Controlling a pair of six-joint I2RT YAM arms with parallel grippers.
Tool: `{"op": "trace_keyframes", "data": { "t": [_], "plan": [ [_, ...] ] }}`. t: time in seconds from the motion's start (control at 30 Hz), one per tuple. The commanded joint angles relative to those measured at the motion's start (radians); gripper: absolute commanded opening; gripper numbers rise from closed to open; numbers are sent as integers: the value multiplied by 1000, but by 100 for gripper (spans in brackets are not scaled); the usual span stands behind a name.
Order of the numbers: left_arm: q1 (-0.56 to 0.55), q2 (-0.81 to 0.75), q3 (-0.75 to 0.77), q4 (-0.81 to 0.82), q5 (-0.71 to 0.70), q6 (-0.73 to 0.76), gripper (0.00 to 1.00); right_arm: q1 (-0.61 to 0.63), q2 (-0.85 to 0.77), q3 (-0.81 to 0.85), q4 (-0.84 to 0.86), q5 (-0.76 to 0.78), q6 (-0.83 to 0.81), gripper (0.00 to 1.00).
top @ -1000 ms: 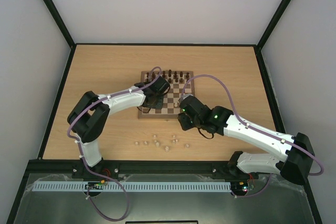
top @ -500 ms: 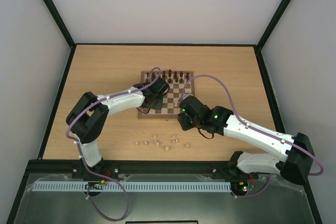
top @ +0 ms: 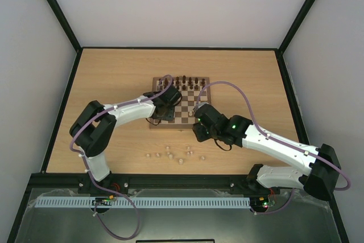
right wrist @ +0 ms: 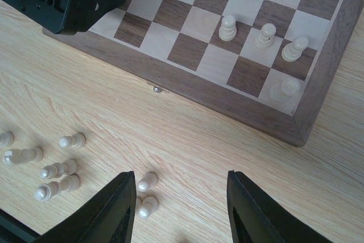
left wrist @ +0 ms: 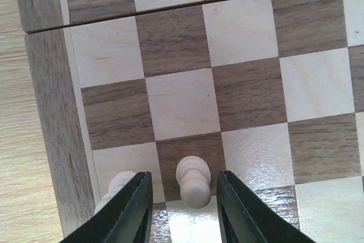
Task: Set up the chess pieces on the board
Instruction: Place the chess piece on the chessboard, then pick up the chess piece at the center of the board.
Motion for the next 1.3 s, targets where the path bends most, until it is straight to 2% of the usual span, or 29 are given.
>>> {"op": "trace_keyframes", "data": {
  "t": [0.0,0.3,0.47,0.63,0.77,1.0,1.27],
  "plan": [
    [-6,-24,27,-36,-12,4,35,-5,3,-11,-14,3,2,45],
    [-27,-111,144,-63,-30,22,36,-5,4,-10,-15,7,2,44],
    [-49,-210,138,-86,-45,9,36,-5,12,-12,-15,16,4,44],
    [-67,-372,18,-84,-55,-30,48,-5,45,-11,-7,-19,1,44],
    [-79,-503,-128,-50,-26,-68,61,-5,85,-11,10,-104,5,44],
    [-93,-647,-278,-4,-9,-111,77,27,174,5,16,-135,44,45],
    [-96,-738,-379,27,21,-125,82,73,318,54,-4,-121,70,45]
  ]
}}
